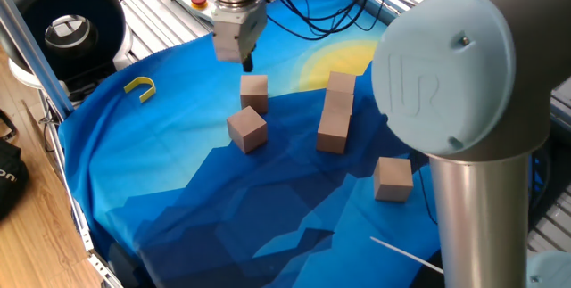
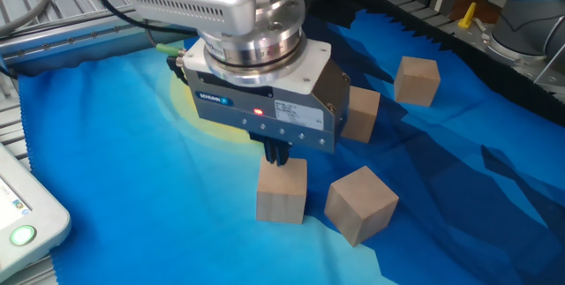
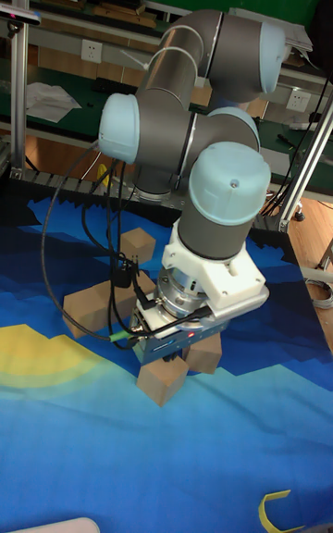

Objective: Stack the blocks into a pyramid shape

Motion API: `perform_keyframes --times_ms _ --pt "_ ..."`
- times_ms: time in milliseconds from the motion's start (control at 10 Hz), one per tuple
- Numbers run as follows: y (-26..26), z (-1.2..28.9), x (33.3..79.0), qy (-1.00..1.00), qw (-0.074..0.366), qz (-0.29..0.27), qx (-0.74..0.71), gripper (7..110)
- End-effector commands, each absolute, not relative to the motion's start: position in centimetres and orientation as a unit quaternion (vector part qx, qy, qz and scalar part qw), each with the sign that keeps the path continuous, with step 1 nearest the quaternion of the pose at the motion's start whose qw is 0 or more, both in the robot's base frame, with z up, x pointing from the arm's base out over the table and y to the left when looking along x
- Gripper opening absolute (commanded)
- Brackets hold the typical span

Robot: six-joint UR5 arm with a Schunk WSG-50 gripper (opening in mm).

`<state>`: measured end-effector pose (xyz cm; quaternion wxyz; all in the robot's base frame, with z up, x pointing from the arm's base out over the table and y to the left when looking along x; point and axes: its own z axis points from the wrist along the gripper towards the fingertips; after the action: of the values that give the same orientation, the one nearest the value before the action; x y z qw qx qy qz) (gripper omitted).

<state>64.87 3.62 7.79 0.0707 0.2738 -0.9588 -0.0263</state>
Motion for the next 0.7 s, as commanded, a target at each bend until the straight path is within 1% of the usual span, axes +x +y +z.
perform_keyframes --times_ms 0,100,200,500,600 --pt "2.6 7.0 65.4 -0.953 0.057 -0.020 0.296 7" --pt "3.0 7.2 65.6 -0.952 0.050 -0.027 0.302 7" --pt "3.1 7.4 65.8 -0.949 0.043 -0.034 0.312 44" --pt "3.1 7.5 65.6 -0.946 0.041 -0.043 0.317 44" --pt "4.5 6.9 64.8 -0.944 0.040 -0.067 0.321 110"
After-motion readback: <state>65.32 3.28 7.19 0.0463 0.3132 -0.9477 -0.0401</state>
